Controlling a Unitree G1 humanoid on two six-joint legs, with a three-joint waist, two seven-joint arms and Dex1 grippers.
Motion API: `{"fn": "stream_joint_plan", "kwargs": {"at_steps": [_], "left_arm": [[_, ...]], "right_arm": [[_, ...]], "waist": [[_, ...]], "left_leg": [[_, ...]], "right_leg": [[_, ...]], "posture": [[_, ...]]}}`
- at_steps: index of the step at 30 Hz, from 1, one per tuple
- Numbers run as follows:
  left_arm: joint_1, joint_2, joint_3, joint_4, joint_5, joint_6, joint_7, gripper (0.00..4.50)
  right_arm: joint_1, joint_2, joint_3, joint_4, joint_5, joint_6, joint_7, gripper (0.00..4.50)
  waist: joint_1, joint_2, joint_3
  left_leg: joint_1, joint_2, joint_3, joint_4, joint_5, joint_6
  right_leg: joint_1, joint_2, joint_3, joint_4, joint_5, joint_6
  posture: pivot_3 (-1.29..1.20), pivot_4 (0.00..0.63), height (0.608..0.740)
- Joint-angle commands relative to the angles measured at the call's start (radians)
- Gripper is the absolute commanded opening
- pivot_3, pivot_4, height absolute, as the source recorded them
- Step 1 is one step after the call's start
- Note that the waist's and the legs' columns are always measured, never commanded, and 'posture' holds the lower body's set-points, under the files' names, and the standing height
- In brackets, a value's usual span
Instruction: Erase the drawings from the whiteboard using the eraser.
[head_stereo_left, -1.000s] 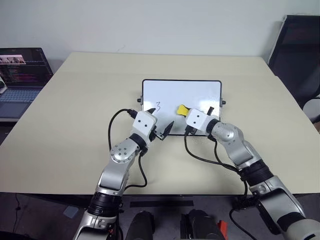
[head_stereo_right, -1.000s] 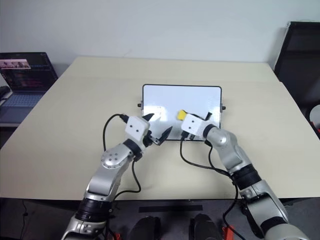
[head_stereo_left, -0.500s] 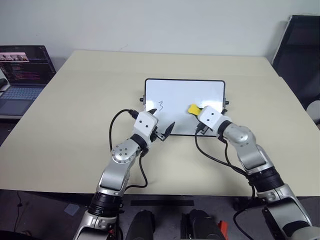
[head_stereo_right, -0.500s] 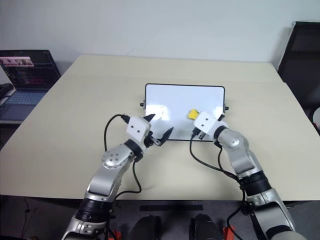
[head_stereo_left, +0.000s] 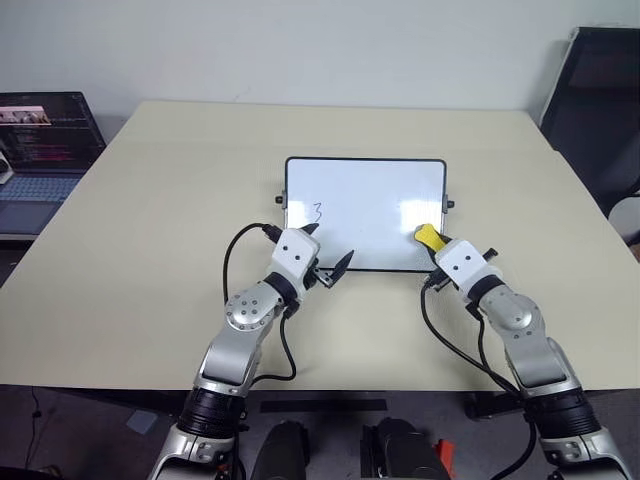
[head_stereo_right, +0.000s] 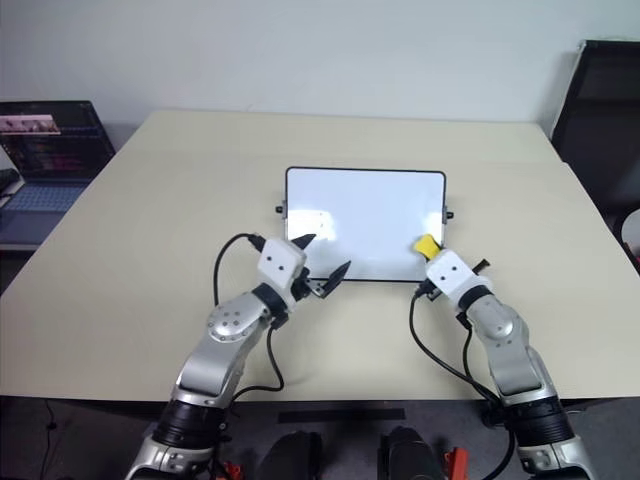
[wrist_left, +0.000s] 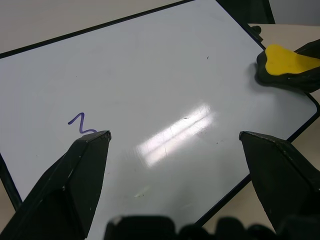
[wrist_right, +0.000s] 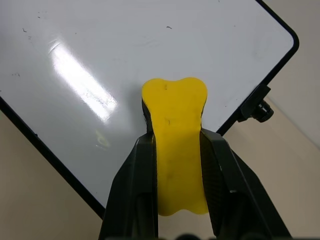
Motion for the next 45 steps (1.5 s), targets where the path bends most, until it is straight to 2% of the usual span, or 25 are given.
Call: {"fn": "stream_joint_plan", "kwargs": {"at_steps": [1,12,20,27,39,45], "left_arm": [[-0.023,-0.002,0.003,-0.011,-0.009,-0.02,-0.005,4.5],[-0.008,0.005,0.014,-0.03,-0.004,-0.01,0.005,4.5],[0.064,0.021,0.062,-0.081,0.009,0.013,0.066,4.5],[0.13,0.027,0.115,-0.133,0.043,0.003,0.158,4.5],[0.128,0.031,0.111,-0.108,0.041,-0.022,0.156,4.5],[0.108,0.015,0.091,-0.088,0.04,-0.032,0.15,4.5]], "right_arm": [[-0.03,0.001,-0.009,-0.038,-0.005,-0.019,-0.018,0.87],[-0.071,-0.002,-0.003,-0.015,0.01,-0.033,-0.002,0.87],[-0.241,0.045,0.037,0.058,0.026,-0.047,0.027,0.87],[-0.409,0.11,0.086,0.202,0.023,-0.101,0.037,0.87],[-0.597,0.231,0.173,0.434,0.002,-0.196,0.045,0.87],[-0.696,0.265,0.233,0.588,-0.07,-0.174,0.025,0.87]], "waist": [[0.0,0.0,0.0],[0.0,0.0,0.0],[-0.005,0.0,0.0],[0.0,0.0,0.0],[-0.001,0.001,0.0],[-0.001,0.001,0.0]], "left_leg": [[0.0,0.0,0.0,0.0,0.0,0.0],[0.0,0.0,0.0,0.0,0.0,0.0],[0.001,0.0,-0.001,0.0,0.0,0.0],[0.0,0.0,-0.001,0.0,0.0,0.0],[0.0,0.001,-0.001,0.0,0.0,0.0],[0.0,0.001,-0.001,0.0,0.0,0.0]], "right_leg": [[0.0,0.0,0.0,0.0,0.0,0.0],[0.0,0.0,0.0,0.0,0.0,0.0],[0.0,0.0,0.0,0.001,0.002,-0.003],[0.0,0.0,0.0,0.0,0.002,-0.004],[0.0,-0.001,-0.001,0.001,0.003,-0.004],[-0.001,-0.001,-0.001,0.002,0.003,-0.004]], "posture": [[0.0,0.15,0.74],[0.0,0.15,0.74],[0.0,0.15,0.74],[0.0,0.15,0.74],[0.0,0.15,0.74],[0.0,0.15,0.74]]}}
